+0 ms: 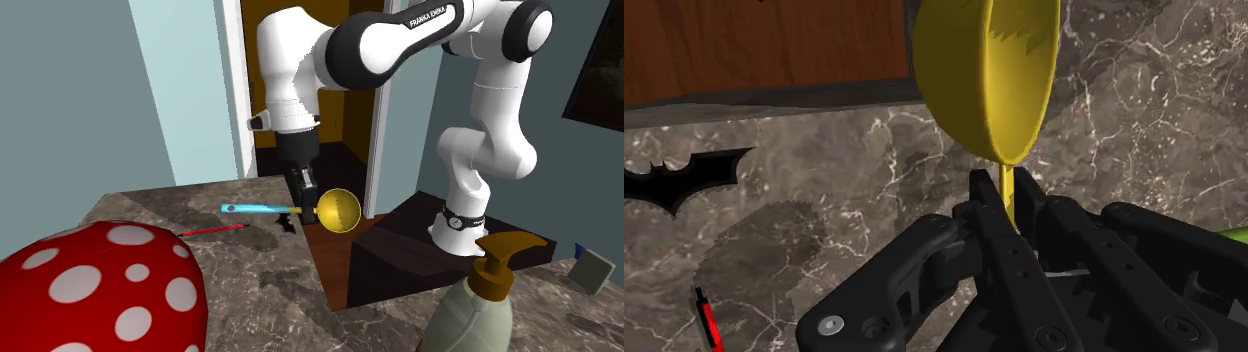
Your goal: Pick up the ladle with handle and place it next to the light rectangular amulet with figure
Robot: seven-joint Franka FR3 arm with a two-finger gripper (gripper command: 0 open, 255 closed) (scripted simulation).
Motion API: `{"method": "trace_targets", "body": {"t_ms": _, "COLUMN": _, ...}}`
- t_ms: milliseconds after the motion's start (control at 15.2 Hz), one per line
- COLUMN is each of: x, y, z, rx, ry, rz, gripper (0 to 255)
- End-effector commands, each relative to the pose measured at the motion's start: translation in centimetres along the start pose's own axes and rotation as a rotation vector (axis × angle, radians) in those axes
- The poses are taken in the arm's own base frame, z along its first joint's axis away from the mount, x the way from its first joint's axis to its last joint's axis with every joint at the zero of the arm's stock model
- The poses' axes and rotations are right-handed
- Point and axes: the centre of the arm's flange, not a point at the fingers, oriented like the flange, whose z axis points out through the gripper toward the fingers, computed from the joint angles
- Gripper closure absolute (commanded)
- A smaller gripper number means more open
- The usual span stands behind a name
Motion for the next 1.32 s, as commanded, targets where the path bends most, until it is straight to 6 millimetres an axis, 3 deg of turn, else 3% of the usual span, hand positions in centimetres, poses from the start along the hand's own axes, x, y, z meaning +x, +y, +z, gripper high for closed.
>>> {"method": "trace_targets", "body": {"t_ms": 0, "x": -2.3, "y": -0.9, "z": 0.4, "rx": 0.0, "ry": 0.0, "rz": 0.001, "gripper": 255}}
{"method": "trace_targets", "body": {"t_ms": 1254, "x": -24.3, "y": -12.4, "z": 4.1, "rx": 0.0, "ry": 0.0, "rz": 0.001, "gripper": 255}}
